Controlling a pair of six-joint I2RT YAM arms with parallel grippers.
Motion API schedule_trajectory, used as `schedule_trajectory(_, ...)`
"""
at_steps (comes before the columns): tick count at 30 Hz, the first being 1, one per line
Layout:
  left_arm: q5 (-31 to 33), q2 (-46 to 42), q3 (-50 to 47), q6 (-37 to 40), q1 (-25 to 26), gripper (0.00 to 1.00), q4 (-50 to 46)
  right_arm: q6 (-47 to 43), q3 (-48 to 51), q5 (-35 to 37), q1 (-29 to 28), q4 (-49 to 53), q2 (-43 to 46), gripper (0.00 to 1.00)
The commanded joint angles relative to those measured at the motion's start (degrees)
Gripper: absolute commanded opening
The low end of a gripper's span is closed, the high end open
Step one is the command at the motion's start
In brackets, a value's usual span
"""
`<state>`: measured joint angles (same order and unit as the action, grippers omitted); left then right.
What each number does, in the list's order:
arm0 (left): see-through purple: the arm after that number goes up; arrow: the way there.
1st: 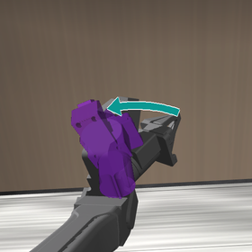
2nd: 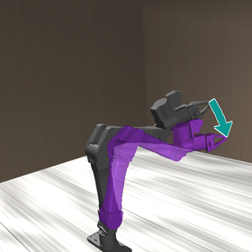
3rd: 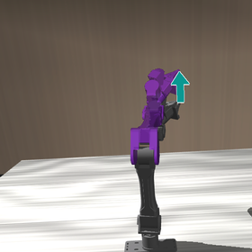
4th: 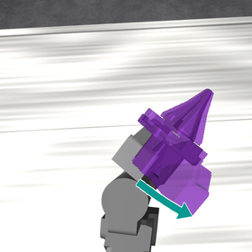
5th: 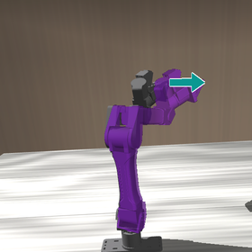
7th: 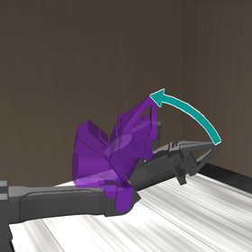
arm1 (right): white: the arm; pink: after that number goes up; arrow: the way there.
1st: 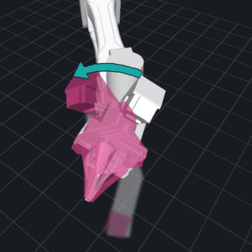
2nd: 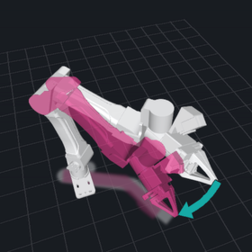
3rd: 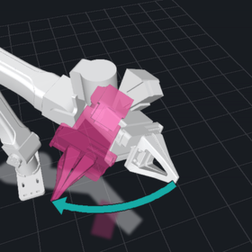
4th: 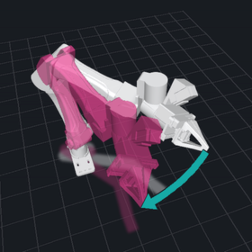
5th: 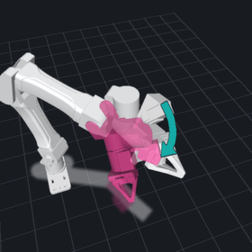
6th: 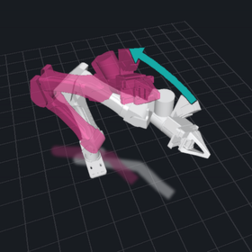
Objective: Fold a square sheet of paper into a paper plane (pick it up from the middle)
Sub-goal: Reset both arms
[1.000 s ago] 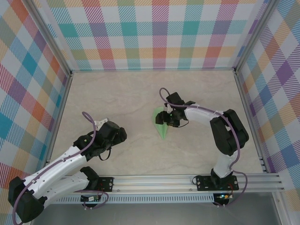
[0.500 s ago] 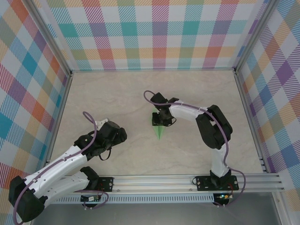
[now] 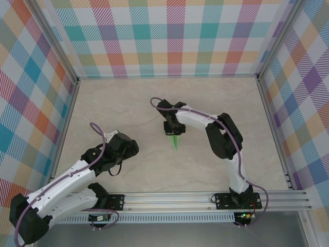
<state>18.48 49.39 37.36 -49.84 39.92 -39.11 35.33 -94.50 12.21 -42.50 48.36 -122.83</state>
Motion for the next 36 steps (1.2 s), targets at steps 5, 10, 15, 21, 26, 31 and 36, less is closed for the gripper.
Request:
schedule_trajectory(5,-0.2,-0.6,-0.5,-0.5,-0.7,0.86,-1.7,-0.3,-4.7,3.9,-0.5,6.3,-3.6,0.17)
schedule_trajectory(10,-0.1,-0.7,-0.5,-0.5,-0.8,0.86,-1.7,0.7,-4.6,3.5,-0.4,6.0,-5.7,0.18)
schedule_trajectory(15,-0.1,-0.6,-0.6,-0.5,-0.8,0.86,-1.5,2.7,-3.9,3.1,-0.3,5.8,-6.9,0.23)
schedule_trajectory(21,0.0,-0.6,-0.8,-0.5,-0.9,0.86,-1.5,3.8,-2.7,1.5,-0.3,5.9,-8.5,0.44)
schedule_trajectory(26,-0.4,-0.6,-0.8,-0.5,-1.0,0.86,-1.2,5.7,-1.7,1.1,-0.2,6.0,-9.5,0.47)
schedule_trajectory(31,-0.4,-0.7,-0.5,-0.3,-1.1,0.86,-1.6,4.0,-3.2,1.3,-0.2,6.3,-8.1,0.51)
schedule_trajectory(36,-0.7,-0.7,-0.5,-0.5,-1.1,0.86,-1.3,1.5,-6.3,1.3,-0.3,7.9,-7.9,0.53)
